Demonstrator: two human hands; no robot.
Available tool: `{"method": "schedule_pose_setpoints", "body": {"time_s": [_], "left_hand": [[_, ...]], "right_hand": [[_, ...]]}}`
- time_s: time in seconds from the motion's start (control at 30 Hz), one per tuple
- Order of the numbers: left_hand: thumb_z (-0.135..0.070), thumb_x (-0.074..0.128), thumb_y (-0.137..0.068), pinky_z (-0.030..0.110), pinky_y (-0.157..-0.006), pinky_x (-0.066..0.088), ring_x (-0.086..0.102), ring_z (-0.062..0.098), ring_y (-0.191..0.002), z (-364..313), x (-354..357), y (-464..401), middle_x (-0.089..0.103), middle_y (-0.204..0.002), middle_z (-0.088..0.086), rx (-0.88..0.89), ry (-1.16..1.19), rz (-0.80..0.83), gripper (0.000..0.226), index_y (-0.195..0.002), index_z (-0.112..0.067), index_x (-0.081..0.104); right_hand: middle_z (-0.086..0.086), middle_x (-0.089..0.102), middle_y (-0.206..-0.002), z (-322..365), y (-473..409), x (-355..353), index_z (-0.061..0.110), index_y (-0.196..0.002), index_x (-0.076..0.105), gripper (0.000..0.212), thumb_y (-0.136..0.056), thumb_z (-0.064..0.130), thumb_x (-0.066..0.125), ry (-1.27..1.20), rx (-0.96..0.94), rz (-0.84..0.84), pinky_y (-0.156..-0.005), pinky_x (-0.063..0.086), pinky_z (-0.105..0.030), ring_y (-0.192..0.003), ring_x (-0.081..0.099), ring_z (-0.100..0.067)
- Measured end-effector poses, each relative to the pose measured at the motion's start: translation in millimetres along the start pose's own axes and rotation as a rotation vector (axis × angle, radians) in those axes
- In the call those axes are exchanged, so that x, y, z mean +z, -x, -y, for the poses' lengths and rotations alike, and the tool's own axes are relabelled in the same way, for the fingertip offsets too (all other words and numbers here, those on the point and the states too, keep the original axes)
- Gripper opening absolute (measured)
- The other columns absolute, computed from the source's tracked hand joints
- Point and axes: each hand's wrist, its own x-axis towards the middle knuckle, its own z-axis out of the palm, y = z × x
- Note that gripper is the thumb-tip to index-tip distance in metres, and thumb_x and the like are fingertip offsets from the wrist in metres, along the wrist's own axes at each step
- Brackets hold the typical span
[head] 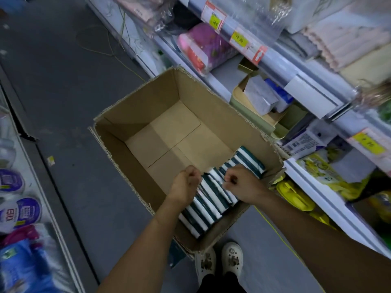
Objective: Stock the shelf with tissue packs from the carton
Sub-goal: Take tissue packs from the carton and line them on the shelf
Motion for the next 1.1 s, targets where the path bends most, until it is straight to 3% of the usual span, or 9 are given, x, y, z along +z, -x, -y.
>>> {"method": "schedule_pose_setpoints", "body": {"time_s": [0.1, 0.27, 0.37, 0.43, 0.57, 0.63, 0.73, 0.93, 1.1], "left_hand": [[-0.008, 0.045, -0.103, 0.035, -0.068, 0.054, 0.055, 0.027, -0.077, -21.3, -12.8, 21.4, 0.054, -0.083, 0.013, 0.011, 0.223, -0.020, 0.019, -0.085, -0.013, 0.046], [-0.014, 0.040, -0.106, 0.034, -0.068, 0.055, 0.055, 0.024, -0.077, -59.0, -30.4, 54.8, 0.054, -0.083, 0.008, 0.053, 0.472, -0.090, 0.017, -0.089, -0.013, 0.042], [-0.016, 0.038, -0.107, 0.043, -0.080, 0.049, 0.054, 0.024, -0.078, -76.9, -36.9, 70.1, 0.054, -0.080, 0.006, 0.092, 0.497, -0.114, 0.024, -0.084, -0.017, 0.044], [-0.024, 0.041, -0.107, 0.040, -0.078, 0.050, 0.058, 0.023, -0.078, -91.8, -39.7, 81.9, 0.059, -0.083, 0.004, 0.101, 0.560, -0.096, 0.022, -0.086, -0.018, 0.046], [-0.058, 0.072, -0.080, 0.046, -0.087, 0.057, 0.069, 0.025, -0.105, -117.5, -37.0, 107.9, 0.069, -0.120, 0.006, 0.092, 0.611, 0.065, 0.065, -0.129, -0.021, 0.051], [-0.038, 0.082, -0.076, 0.039, -0.074, 0.060, 0.073, 0.025, -0.098, -131.7, -29.6, 125.3, 0.068, -0.121, 0.012, 0.122, 0.564, 0.141, 0.070, -0.134, -0.018, 0.049], [-0.017, 0.074, -0.086, 0.029, -0.061, 0.059, 0.075, 0.021, -0.082, -155.4, -16.1, 156.0, 0.072, -0.109, 0.013, 0.166, 0.525, 0.201, 0.041, -0.123, -0.014, 0.057], [-0.028, 0.080, -0.071, 0.036, -0.075, 0.060, 0.073, 0.025, -0.097, -191.4, 27.8, 210.6, 0.072, -0.115, 0.010, 0.313, 0.409, 0.318, 0.060, -0.125, -0.015, 0.058], [-0.027, 0.067, -0.083, 0.037, -0.072, 0.061, 0.073, 0.028, -0.095, -209.4, 87.5, 269.3, 0.073, -0.111, 0.015, 0.316, 0.530, 0.472, 0.046, -0.123, -0.005, 0.061]], "right_hand": [[0.003, 0.050, -0.073, 26.8, 18.2, -15.8, 0.006, -0.070, 0.054, 0.027, -0.091, 0.016, 0.067, -0.263, -0.027, 0.052, -0.067, 0.036, -0.015, -0.064, 0.047, 0.002], [-0.006, 0.066, -0.102, 61.1, 41.5, -29.5, 0.015, -0.087, 0.061, 0.017, -0.088, 0.029, 0.070, -0.556, 0.064, -0.106, -0.083, 0.047, -0.025, -0.097, 0.061, -0.017], [0.003, 0.058, -0.119, 75.2, 56.2, -38.8, 0.027, -0.107, 0.050, 0.054, -0.068, 0.047, 0.083, -0.648, 0.116, -0.160, -0.094, 0.050, -0.035, -0.112, 0.057, -0.016], [0.005, 0.060, -0.119, 88.3, 69.4, -49.0, 0.024, -0.122, 0.047, 0.066, -0.070, 0.039, 0.085, -0.734, 0.142, -0.176, -0.092, 0.051, -0.030, -0.109, 0.061, -0.013], [0.008, 0.073, -0.105, 105.9, 101.5, -66.1, 0.024, -0.116, 0.062, 0.076, -0.050, 0.050, 0.090, -0.801, 0.106, -0.217, -0.091, 0.055, -0.038, -0.094, 0.071, -0.011], [0.008, 0.074, -0.104, 108.8, 120.4, -72.2, 0.026, -0.113, 0.063, 0.062, -0.060, 0.045, 0.088, -0.824, 0.095, -0.266, -0.093, 0.055, -0.040, -0.094, 0.071, -0.011], [0.003, 0.075, -0.103, 109.9, 156.8, -86.1, 0.024, -0.110, 0.067, 0.036, -0.080, 0.044, 0.075, -0.933, 0.085, -0.356, -0.093, 0.055, -0.042, -0.094, 0.072, -0.016], [-0.004, 0.074, -0.106, 97.0, 251.8, -121.3, 0.016, -0.114, 0.067, 0.035, -0.084, 0.033, 0.073, -1.068, 0.031, -0.517, -0.083, 0.058, -0.038, -0.093, 0.072, -0.021], [-0.005, 0.075, -0.101, 76.0, 335.7, -145.7, 0.013, -0.111, 0.065, 0.024, -0.088, 0.020, 0.068, -1.173, -0.025, -0.768, -0.073, 0.059, -0.035, -0.087, 0.073, -0.022]]}}
